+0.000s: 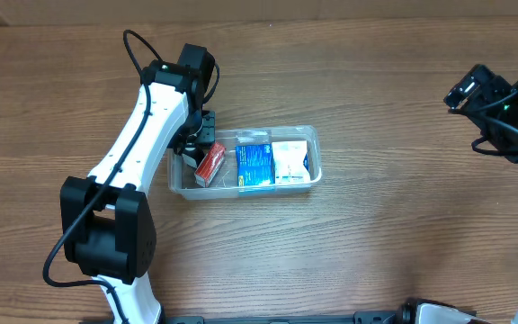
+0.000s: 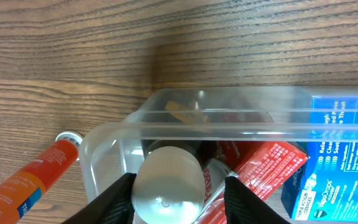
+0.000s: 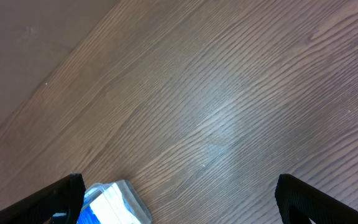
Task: Pack container
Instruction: 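Lower the dark bottle into the container's left end and release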
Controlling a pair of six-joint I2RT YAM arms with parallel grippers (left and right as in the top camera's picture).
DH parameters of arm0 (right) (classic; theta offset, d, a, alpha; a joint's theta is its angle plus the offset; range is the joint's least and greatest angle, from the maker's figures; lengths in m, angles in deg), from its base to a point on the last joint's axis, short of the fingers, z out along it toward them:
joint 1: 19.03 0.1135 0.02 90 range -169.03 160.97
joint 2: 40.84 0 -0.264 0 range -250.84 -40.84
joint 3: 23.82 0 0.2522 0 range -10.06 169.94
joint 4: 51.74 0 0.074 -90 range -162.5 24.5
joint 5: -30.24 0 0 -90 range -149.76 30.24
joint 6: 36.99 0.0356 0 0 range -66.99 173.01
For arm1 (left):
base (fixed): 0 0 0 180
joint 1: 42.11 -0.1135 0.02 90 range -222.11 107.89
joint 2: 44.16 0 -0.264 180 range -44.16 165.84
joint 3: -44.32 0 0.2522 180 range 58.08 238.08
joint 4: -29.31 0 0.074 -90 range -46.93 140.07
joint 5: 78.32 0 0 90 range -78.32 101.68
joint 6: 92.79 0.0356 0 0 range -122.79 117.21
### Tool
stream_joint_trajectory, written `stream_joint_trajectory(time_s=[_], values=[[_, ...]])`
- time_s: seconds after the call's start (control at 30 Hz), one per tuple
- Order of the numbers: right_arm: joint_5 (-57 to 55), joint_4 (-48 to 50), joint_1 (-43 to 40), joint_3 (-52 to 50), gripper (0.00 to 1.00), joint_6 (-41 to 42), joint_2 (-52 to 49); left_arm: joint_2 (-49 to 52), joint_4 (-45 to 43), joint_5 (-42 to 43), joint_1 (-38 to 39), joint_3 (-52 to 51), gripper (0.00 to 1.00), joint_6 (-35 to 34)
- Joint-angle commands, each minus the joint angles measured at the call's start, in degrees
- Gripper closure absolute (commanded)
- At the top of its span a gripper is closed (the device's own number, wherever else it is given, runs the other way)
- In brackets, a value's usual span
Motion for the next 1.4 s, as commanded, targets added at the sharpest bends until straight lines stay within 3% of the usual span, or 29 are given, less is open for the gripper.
stream_joint_trajectory(time_s=[0.0,0.27,0.4,0.57,0.77,0.97,1.2,1.37], values=[[0.3,0.3,-0.3,0.7,0.0,0.2,0.2,-0.2,1.7,0.1,-0.4,2.0,0.56,-0.3],[0.3,0.3,-0.3,0.7,0.0,0.2,0.2,-2.7,13.2,2.8,0.5,12.7,0.55,-0.6],[0.3,0.3,-0.3,0.7,0.0,0.2,0.2,-2.7,16.3,4.7,3.6,11.6,0.61,-0.3],[0.3,0.3,-0.3,0.7,0.0,0.2,0.2,-2.7,19.4,-1.7,7.4,8.7,0.74,-0.6],[0.3,0.3,-0.3,0.7,0.0,0.2,0.2,-2.7,11.4,-6.4,6.9,-0.2,0.81,0.6],[0.3,0.3,-0.3,0.7,0.0,0.2,0.2,-2.7,5.1,-10.3,6.8,-4.1,0.82,4.0],[0.3,0.3,-0.3,0.6,0.0,0.2,0.2,-2.7,1.2,-10.4,6.8,-9.5,0.83,5.3],[0.3,0.3,-0.3,0.7,0.0,0.2,0.2,-2.7,-0.7,-4.2,7.0,-9.6,0.83,6.4]])
